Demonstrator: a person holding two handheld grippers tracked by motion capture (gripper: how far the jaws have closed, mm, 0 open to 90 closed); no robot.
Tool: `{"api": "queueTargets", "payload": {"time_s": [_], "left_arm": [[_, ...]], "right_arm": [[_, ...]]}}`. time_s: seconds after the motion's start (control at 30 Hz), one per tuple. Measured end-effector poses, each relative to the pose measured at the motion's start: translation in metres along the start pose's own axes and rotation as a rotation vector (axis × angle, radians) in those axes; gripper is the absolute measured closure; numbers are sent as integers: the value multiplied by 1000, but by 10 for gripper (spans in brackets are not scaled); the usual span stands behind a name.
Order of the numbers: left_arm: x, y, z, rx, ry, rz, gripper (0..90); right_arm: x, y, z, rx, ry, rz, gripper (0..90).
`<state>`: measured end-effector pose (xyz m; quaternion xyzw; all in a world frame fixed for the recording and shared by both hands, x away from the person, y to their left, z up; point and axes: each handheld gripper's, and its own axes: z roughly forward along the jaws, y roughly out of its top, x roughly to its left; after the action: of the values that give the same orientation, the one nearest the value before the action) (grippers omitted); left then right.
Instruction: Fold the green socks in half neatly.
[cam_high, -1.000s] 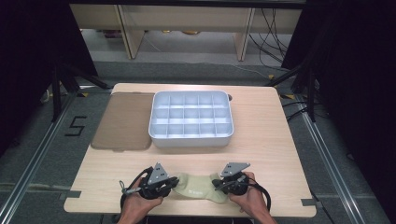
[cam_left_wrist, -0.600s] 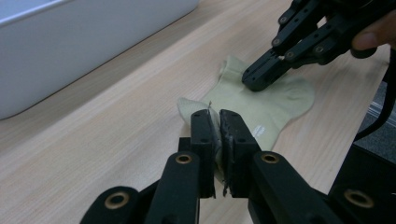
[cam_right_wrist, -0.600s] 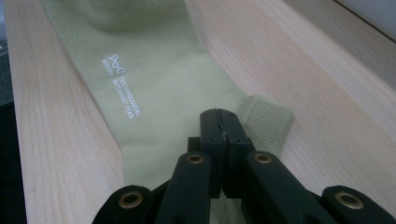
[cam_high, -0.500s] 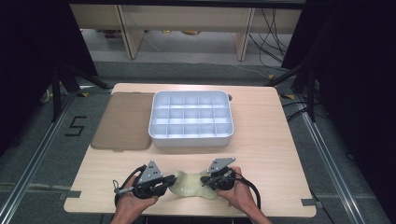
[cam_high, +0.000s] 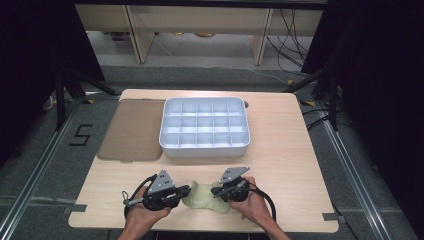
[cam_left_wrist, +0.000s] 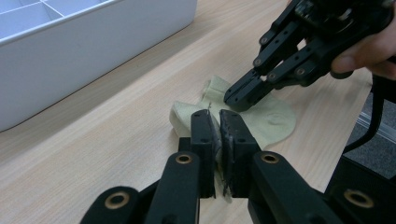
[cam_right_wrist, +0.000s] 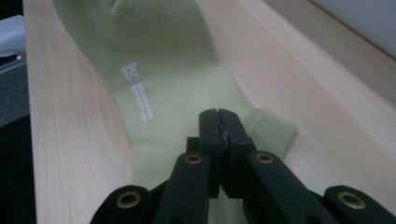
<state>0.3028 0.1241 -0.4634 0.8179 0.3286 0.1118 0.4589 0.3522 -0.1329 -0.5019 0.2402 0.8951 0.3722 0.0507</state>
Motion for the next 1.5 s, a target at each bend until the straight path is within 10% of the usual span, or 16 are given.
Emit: {"api": "queueTargets", "payload": {"time_s": [0.33, 0.8, 1.5], "left_arm": [[-1, 3, 0, -13, -2, -15, 840], [-21, 32, 22, -32, -47, 9, 839], [-22, 27, 65, 46, -60, 12, 837]], "right_arm": [[-10, -15, -28, 26, -46, 35, 888], [-15, -17, -20, 38, -39, 41, 893], [-20, -20, -20, 11, -3, 65, 880]]}}
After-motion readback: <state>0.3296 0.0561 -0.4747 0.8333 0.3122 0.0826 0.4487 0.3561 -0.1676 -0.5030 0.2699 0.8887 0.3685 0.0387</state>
